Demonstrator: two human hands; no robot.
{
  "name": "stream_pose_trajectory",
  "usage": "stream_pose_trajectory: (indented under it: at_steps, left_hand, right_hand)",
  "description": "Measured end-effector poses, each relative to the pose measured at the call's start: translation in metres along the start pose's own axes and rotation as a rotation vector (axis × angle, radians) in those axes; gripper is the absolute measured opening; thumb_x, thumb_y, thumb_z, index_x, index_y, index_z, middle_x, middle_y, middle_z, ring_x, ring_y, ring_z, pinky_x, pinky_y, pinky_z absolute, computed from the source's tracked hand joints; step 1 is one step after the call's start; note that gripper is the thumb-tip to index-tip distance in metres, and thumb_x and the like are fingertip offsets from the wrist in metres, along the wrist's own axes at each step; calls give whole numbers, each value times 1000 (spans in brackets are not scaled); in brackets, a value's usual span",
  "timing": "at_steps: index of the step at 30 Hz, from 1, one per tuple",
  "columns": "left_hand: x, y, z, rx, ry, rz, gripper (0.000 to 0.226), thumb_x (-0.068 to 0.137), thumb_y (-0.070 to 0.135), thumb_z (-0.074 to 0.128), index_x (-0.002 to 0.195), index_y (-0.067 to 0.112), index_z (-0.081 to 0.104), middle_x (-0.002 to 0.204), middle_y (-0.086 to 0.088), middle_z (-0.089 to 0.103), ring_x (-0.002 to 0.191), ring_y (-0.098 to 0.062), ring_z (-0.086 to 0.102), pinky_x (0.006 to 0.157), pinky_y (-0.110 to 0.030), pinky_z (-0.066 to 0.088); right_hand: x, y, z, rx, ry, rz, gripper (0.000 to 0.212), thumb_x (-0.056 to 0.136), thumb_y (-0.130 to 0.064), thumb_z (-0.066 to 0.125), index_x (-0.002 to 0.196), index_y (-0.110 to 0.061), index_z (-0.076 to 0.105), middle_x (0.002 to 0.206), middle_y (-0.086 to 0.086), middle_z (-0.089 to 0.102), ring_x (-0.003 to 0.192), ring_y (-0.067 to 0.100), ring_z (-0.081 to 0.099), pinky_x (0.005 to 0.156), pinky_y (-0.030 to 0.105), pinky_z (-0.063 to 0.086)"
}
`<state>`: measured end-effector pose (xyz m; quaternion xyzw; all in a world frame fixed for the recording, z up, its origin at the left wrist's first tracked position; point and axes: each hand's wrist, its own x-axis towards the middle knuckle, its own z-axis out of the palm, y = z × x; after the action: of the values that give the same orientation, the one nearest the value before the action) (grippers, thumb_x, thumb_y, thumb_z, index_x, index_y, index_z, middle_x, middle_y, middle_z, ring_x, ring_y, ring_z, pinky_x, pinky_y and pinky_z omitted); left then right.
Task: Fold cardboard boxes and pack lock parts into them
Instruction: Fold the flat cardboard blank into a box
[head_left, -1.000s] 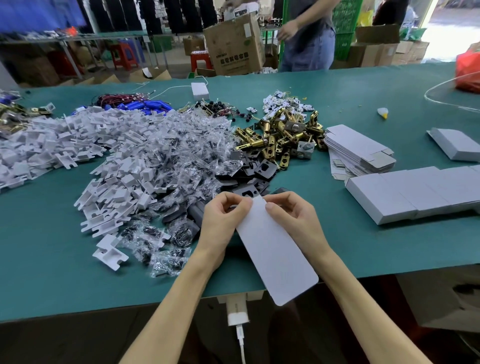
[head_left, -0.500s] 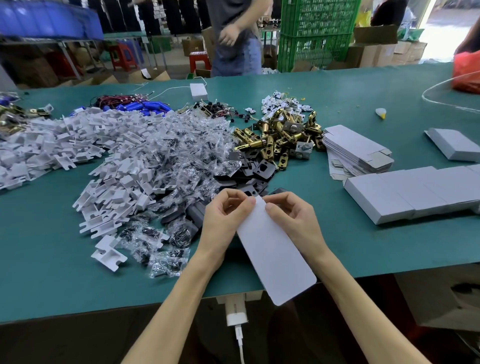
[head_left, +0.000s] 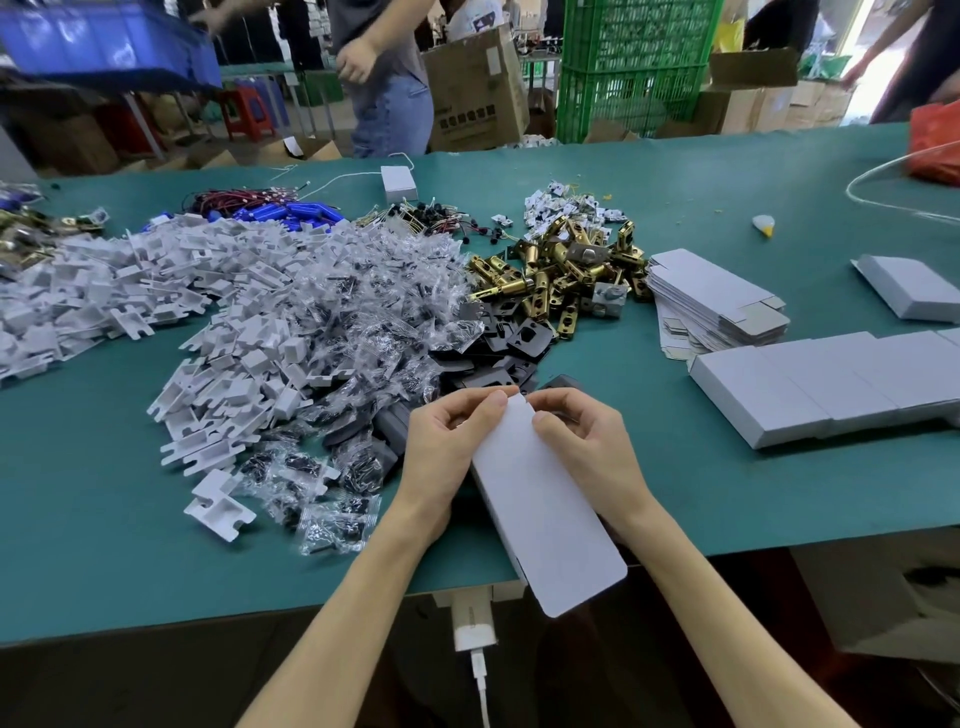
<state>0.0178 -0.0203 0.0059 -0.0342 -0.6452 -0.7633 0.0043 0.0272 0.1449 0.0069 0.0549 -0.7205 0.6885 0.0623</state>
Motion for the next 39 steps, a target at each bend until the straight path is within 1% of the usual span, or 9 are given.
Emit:
stream_pose_trajectory:
  at_steps: [5, 11, 19, 21, 24, 28, 32, 37, 39]
  left_hand:
    - [1, -1, 1, -25, 12, -17, 14, 97, 17, 72, 105, 12, 82, 103, -12, 80, 89, -19, 66, 85, -39, 49]
    - [0, 0, 2, -4, 26, -10, 15, 99, 17, 68, 105, 13, 82, 101, -10, 80, 87, -17, 67, 81, -35, 51]
    - [-1, 1, 2, -8, 13, -22, 13, 98, 18, 71, 104, 13, 82, 103, -13, 79, 89, -21, 65, 85, -43, 48]
    - [-1, 2, 2, -6, -13, -16, 15, 94, 22, 76, 104, 13, 81, 103, -12, 79, 90, -20, 67, 84, -39, 51]
    - [-2, 2, 1, 30, -56, -3, 25, 84, 27, 83, 105, 15, 80, 101, -7, 80, 89, -14, 72, 79, -28, 57]
    - [-2, 1, 1, 37, -50, 2, 26, 81, 27, 84, 103, 15, 80, 98, -7, 80, 85, -14, 71, 77, -26, 57]
    - [-1, 1, 1, 65, -74, 30, 11, 90, 16, 81, 101, 18, 83, 99, -1, 80, 84, -7, 69, 74, -20, 52]
    - [-1, 1, 2, 66, -103, 35, 28, 91, 23, 78, 118, 18, 78, 113, -3, 78, 95, -12, 70, 83, -28, 57]
    - [-1, 0, 3, 55, -80, 34, 30, 89, 29, 75, 117, 19, 78, 111, -6, 78, 95, -16, 69, 85, -36, 55]
  right_hand:
    - [0, -3, 0, -16, -9, -23, 19, 97, 3, 57, 104, -4, 72, 100, 6, 74, 82, 6, 65, 71, 19, 51]
    - [1, -3, 1, -51, -12, -23, 21, 95, 4, 56, 103, -5, 73, 96, 1, 74, 81, 3, 65, 71, 15, 48]
    - [1, -2, 0, -29, -29, 5, 18, 92, -2, 58, 101, -8, 73, 94, -3, 74, 81, 3, 65, 70, 15, 48]
    - [0, -3, -1, 9, -45, 2, 20, 87, -11, 58, 102, -10, 72, 96, 0, 74, 83, 7, 65, 70, 18, 50]
    - [1, -4, -2, 33, -55, 2, 21, 83, -16, 58, 98, -16, 72, 99, 2, 74, 87, 12, 67, 72, 22, 52]
    - [1, -1, -2, 26, -49, 7, 17, 84, -18, 60, 98, -18, 70, 96, -2, 73, 85, 9, 66, 70, 19, 51]
    - [1, 2, -3, 68, 15, -1, 23, 94, 3, 60, 110, -13, 63, 106, 2, 69, 94, 3, 67, 79, 16, 50]
    - [1, 0, -4, 67, 91, -18, 25, 97, 3, 57, 113, -12, 69, 108, 2, 71, 93, 2, 67, 76, 17, 52]
    - [0, -1, -4, 72, 94, -13, 23, 98, 0, 56, 112, -12, 70, 108, 0, 73, 91, 3, 68, 72, 17, 53]
